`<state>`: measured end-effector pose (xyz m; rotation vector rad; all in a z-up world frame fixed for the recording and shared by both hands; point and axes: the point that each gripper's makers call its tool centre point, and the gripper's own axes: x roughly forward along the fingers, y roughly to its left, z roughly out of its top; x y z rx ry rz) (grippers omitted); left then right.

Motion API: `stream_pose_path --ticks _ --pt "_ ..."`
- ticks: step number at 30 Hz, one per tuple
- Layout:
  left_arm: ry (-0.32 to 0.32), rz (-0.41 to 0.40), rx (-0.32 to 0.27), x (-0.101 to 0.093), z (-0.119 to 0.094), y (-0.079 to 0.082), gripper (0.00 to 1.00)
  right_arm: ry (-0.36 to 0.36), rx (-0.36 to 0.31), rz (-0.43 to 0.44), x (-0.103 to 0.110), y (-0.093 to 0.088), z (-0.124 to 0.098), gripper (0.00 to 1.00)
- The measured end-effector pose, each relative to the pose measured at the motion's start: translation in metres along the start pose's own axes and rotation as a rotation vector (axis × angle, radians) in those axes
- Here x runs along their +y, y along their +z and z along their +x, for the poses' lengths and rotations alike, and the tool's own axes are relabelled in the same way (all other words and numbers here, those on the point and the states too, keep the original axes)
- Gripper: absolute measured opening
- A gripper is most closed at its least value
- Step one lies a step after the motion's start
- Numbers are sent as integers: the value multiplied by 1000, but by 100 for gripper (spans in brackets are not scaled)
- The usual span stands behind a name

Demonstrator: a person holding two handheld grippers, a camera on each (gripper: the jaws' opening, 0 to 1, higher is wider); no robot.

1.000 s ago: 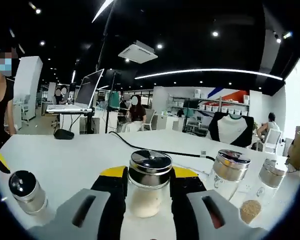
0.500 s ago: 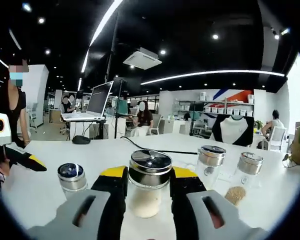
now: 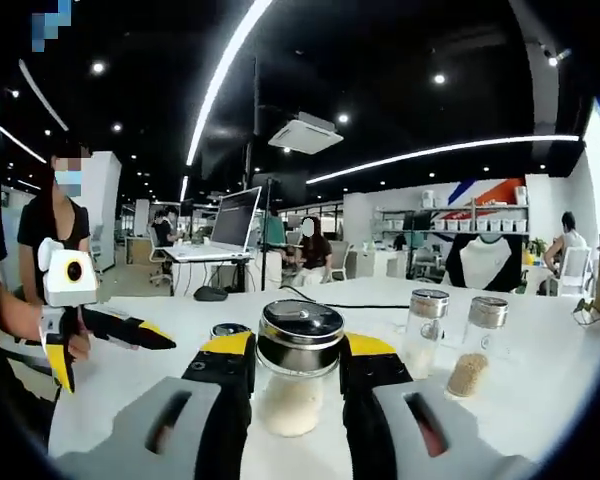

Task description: Rotate the seasoning bottle until the label or dispensing opening points toward the visible target arrow and the bottle remains upright within the marked orientation range

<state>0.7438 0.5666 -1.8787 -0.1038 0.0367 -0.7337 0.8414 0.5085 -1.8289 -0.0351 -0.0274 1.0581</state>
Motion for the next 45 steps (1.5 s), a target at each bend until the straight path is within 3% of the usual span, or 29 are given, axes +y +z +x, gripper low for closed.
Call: stream_pose_path --ticks 7,16,21,24,25,28,30,34,38,45 --pt "-56 43 21 -9 7 -1 73 106 -76 22 37 22 -19 31" --pt "-110 51 36 -16 15 -2 66 206 -82 -31 71 33 -24 31" --pt "-161 80 25 -25 18 1 64 267 -81 -36 87 32 -28 31" --pt "-213 44 -22 -34 19 8 57 307 -77 -29 95 30 -32 31" --pt "-225 38 -11 -36 19 6 56 317 -76 -29 97 30 -33 31" --pt "-225 57 -17 -38 22 7 55 364 -56 -31 105 25 -36 31" --pt "-287 10 -38 -50 21 11 51 389 -53 -40 110 23 -38 31" --pt "-309 48 -28 -56 23 10 50 455 -54 -23 119 20 -42 31" --pt "-396 54 -21 -71 21 9 50 500 -65 -12 125 21 -46 31" --pt "-471 68 -25 -84 19 8 48 604 -45 43 139 14 -54 31"
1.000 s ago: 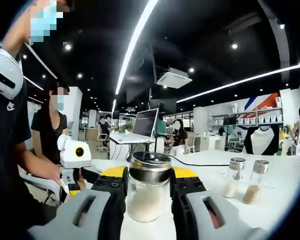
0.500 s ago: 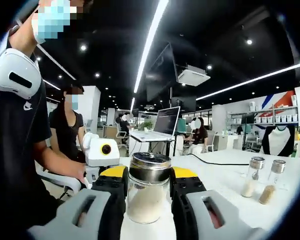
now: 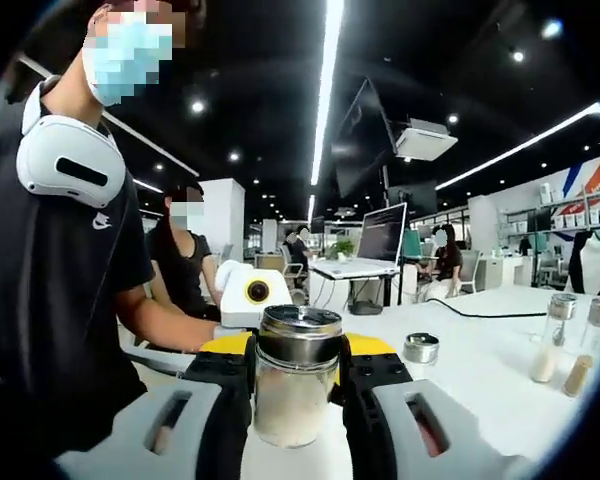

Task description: Rotate the seasoning bottle until the label or dispensing opening points toward the visible target arrow and the bottle remains upright within the marked orientation range

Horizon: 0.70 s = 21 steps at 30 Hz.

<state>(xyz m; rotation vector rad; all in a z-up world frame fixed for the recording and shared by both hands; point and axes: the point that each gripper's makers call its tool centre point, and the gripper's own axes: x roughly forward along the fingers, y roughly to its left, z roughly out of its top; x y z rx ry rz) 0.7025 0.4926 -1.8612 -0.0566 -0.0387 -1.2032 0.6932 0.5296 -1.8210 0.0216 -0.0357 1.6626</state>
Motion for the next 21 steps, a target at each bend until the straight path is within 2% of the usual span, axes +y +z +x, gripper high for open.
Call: stream_pose_path --ticks 5,7,10,12,17,21 --pt "-41 -20 -14 -5 1 2 43 37 12 9 7 -5 0 31" --pt "-36 -25 -11 -3 1 0 36 43 19 9 8 -7 1 31" --pt "-22 -32 -2 -2 2 -2 36 30 22 -1 6 -8 0 31" --pt "14 -18 16 2 5 -4 36 11 22 -16 3 -10 0 31" --pt "173 77 101 23 4 -13 36 -86 36 -66 -11 -16 1 31" --pt "266 80 133 34 3 -16 35 -177 29 -111 -21 -19 4 31"
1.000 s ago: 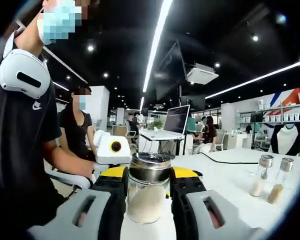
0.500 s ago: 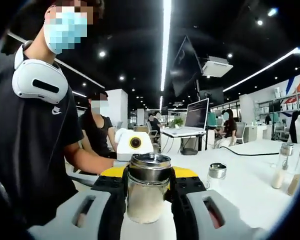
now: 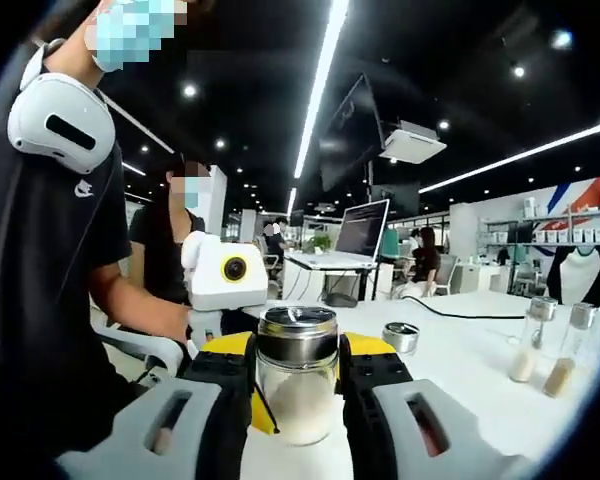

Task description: Rotate the seasoning bottle until the label or dispensing opening points toward the visible target arrow and the bottle remains upright within the marked orientation range

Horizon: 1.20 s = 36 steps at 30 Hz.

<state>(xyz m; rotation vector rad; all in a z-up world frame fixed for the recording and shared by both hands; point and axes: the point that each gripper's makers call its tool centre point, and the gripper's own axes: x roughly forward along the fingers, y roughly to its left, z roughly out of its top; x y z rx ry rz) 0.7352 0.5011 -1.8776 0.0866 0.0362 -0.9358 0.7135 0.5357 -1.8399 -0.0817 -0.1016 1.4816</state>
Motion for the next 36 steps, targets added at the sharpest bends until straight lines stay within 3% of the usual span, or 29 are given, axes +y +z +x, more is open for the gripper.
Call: stream_pose_path --ticks 15,18,21,23,27,31,36 --pt "318 27 38 34 -5 -4 35 -318 -7 28 -24 -7 15 31" --pt "335 28 35 35 -6 -4 35 -385 -40 74 -30 -8 15 31" --pt "328 25 39 35 -7 -6 35 -389 -29 85 -29 -11 14 31" --pt "286 7 25 31 -7 -7 35 -382 -23 89 -28 -10 13 31" --pt "172 -17 -13 20 -8 -1 35 -292 -11 100 -21 -8 9 31" --pt "111 -20 -38 15 -8 5 35 -219 -15 76 -15 0 6 31" --pt "34 -54 -68 7 -7 12 36 -144 -31 106 -10 9 1 31"
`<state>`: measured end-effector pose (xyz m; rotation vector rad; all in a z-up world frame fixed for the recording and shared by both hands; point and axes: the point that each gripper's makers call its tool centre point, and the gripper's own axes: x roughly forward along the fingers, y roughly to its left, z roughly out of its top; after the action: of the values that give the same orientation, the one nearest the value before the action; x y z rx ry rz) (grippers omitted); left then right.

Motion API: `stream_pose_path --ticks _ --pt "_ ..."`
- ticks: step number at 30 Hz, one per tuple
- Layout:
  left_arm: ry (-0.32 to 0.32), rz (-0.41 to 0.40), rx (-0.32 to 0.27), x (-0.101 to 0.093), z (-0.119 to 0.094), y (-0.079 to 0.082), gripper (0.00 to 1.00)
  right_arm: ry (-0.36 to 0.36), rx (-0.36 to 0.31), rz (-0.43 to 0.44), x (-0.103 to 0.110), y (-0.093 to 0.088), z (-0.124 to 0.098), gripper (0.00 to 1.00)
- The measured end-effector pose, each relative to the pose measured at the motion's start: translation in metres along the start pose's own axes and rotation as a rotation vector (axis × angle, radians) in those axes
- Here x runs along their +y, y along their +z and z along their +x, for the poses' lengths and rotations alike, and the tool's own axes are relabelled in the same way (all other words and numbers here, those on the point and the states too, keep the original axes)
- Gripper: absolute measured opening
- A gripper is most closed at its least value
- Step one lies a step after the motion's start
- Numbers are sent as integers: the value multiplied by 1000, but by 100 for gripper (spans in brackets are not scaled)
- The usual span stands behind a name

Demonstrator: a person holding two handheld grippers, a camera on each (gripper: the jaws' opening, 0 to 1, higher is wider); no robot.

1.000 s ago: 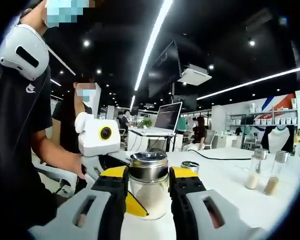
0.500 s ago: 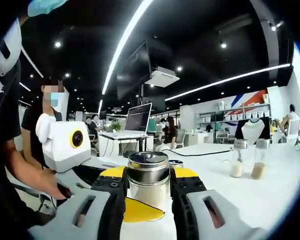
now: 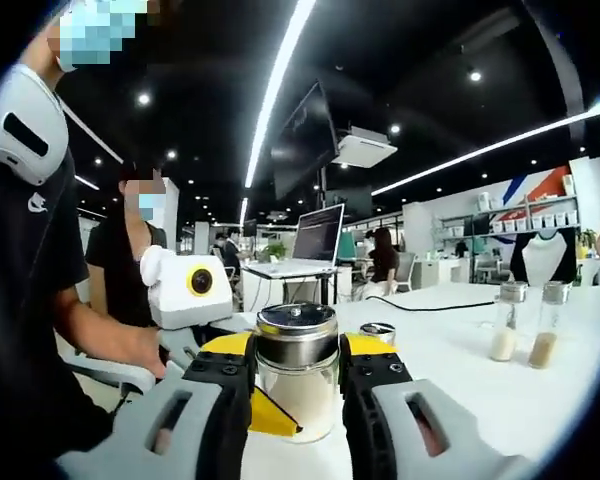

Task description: Rotate the seasoning bottle until the label or dispensing opening points toward the visible target arrow and the bottle remains upright within the marked orientation range

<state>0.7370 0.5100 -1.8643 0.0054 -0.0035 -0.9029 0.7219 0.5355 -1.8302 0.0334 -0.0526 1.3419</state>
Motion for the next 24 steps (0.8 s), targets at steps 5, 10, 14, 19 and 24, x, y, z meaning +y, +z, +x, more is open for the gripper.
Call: stream_pose_path --ticks 5,10,14,19,24 --pt "-108 -52 -27 -13 0 7 36 86 -18 25 7 7 -9 30" --pt "-228 -137 -24 -27 0 7 36 183 -21 39 17 10 -17 30" --pt "-263 -126 -17 -32 1 7 37 230 -35 38 21 13 -21 30" --pt "-210 -76 10 -28 3 3 35 214 -33 62 18 10 -20 31" --pt "-106 -73 19 -18 6 0 34 111 -49 67 5 5 -15 31"
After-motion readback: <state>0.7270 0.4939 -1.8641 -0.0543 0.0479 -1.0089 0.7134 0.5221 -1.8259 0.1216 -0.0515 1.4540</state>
